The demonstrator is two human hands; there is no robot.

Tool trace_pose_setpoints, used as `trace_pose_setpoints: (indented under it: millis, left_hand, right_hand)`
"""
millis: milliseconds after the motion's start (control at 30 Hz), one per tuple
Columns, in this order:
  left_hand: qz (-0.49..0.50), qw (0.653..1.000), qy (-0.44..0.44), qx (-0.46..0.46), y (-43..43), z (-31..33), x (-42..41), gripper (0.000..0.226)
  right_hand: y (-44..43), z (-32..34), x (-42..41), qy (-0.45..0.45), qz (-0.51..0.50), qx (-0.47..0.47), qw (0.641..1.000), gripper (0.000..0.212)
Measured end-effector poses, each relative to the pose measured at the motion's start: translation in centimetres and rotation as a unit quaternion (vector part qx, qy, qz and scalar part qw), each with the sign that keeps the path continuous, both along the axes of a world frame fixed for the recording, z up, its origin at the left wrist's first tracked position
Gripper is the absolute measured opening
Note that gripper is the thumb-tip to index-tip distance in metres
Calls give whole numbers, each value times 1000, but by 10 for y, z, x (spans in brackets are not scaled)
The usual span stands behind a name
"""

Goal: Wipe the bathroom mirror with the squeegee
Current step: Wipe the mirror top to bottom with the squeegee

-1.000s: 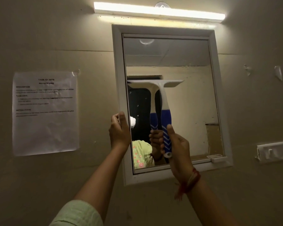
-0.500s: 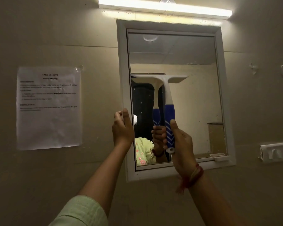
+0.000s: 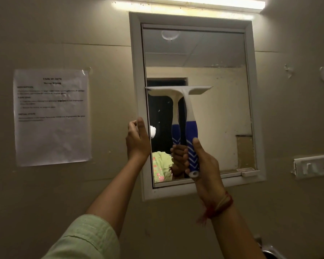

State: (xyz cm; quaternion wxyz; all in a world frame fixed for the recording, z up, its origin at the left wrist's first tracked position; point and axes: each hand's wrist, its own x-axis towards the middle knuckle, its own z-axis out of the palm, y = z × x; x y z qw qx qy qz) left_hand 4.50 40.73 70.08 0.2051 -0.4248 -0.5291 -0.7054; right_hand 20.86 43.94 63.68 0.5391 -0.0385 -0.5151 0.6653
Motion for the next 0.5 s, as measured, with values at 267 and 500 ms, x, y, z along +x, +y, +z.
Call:
trace_pose_setpoints:
  millis: [267,500]
  left_hand:
    - [-6,1000,-10,0,-1,0,0,43]
    - [-2,1000,-12,-2,0,1,1,43]
  right_hand:
    - [-10,-46,-3,-35,-48,-75,995,61]
    - [-7,-21,-3,-9,-48,-70,996,56]
